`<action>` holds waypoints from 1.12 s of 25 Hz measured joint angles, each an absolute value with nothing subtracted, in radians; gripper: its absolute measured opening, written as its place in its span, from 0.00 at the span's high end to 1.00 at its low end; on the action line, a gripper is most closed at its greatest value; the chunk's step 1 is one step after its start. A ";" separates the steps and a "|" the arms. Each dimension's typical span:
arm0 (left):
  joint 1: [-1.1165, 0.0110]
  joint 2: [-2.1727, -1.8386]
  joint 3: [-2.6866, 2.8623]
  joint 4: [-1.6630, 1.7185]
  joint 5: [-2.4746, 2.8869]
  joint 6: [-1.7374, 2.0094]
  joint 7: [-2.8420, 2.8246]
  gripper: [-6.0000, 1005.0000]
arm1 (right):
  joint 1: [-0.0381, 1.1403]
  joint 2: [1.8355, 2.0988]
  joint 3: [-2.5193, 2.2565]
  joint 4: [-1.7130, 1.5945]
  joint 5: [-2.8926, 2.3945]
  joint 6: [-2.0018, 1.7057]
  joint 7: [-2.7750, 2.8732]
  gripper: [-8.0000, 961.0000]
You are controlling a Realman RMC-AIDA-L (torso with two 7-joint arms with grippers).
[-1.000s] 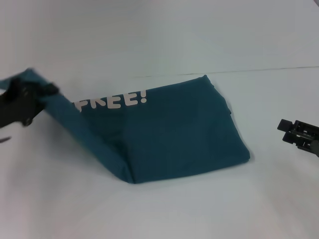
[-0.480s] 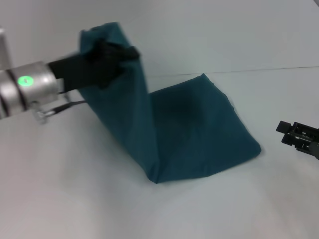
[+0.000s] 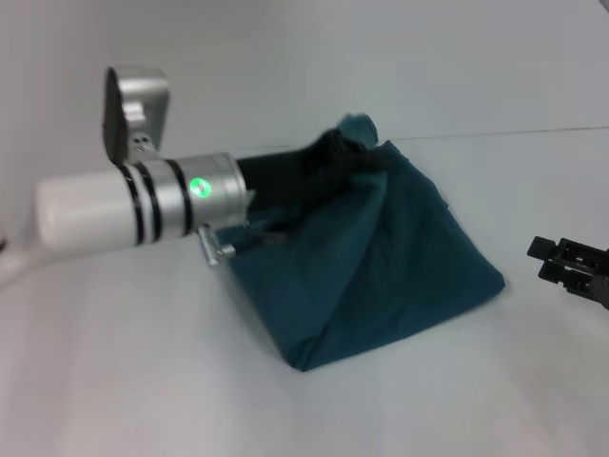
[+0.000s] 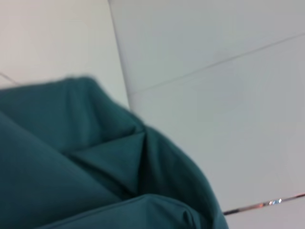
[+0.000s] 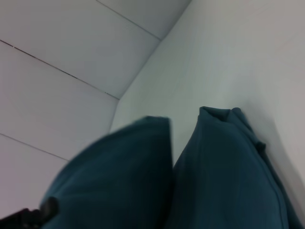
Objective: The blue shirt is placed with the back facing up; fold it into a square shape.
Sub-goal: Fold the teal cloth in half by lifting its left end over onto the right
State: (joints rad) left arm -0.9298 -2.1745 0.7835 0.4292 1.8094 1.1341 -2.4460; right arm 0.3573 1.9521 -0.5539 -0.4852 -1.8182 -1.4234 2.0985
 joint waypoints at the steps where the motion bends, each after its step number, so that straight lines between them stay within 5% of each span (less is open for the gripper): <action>1: -0.945 -2.175 0.804 0.389 1.793 1.106 -2.422 0.95 | 0.358 1.952 -0.554 -0.482 -1.818 -1.421 2.098 0.27; 19: -0.996 -2.178 0.858 0.274 1.696 1.091 -2.300 0.83 | 0.370 1.953 -0.554 -0.477 -1.837 -1.414 2.101 0.27; 28: -0.983 -2.172 0.855 0.280 1.657 1.243 -2.284 0.36 | 0.371 1.953 -0.555 -0.477 -1.837 -1.410 2.102 0.27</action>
